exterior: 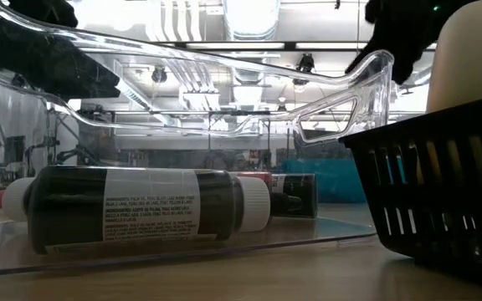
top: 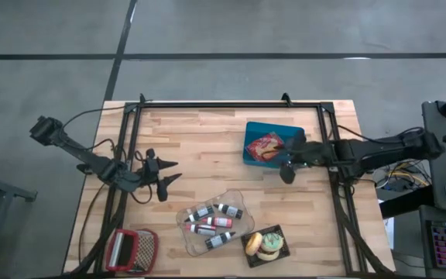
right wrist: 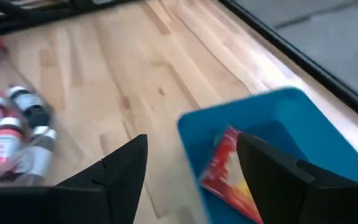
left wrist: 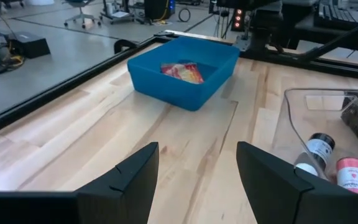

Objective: Pick & Place Food Item
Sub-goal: Adjust the blue bin

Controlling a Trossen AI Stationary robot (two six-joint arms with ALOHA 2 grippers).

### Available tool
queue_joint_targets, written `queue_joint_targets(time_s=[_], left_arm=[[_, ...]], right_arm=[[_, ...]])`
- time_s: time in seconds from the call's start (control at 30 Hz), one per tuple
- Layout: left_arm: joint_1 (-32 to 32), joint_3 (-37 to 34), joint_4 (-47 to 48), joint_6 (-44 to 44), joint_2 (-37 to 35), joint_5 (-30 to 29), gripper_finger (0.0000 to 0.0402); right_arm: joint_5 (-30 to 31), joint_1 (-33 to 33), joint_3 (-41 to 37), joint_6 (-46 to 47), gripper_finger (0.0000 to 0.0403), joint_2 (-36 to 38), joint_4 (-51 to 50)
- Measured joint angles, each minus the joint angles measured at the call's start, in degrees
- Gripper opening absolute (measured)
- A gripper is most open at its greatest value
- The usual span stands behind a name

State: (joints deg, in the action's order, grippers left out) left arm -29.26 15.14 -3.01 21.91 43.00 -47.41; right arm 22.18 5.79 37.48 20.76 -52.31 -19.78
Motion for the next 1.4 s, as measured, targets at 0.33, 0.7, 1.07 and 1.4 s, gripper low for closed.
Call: queue_joint_targets(time_s=[0.33,0.7,1.07,1.4], left_arm=[[1.1,-0.4,0.0,0.2,0.0,1.8,0.0218],[1.1,-0.4,0.0,0.6,0.0,2.6,0.0218],[1.1,-0.4,0.3,0.7,0.0,3.1,0.0218],[1.1,-0.4,0.3,0.6,0.0,3.1,0.0218]], right_arm=[[-8.6,-13.3,1.1,2.9,0.0241,-4.8,-14.7],[-11.8,-17.4,0.3,8.6,0.0240,-12.9,-23.9],[-29.6,-17.2,-0.3,8.4,0.0235,-18.5,-25.0],[-39.2,-11.0,-0.3,11.2,0.0235,-15.8,-24.4]])
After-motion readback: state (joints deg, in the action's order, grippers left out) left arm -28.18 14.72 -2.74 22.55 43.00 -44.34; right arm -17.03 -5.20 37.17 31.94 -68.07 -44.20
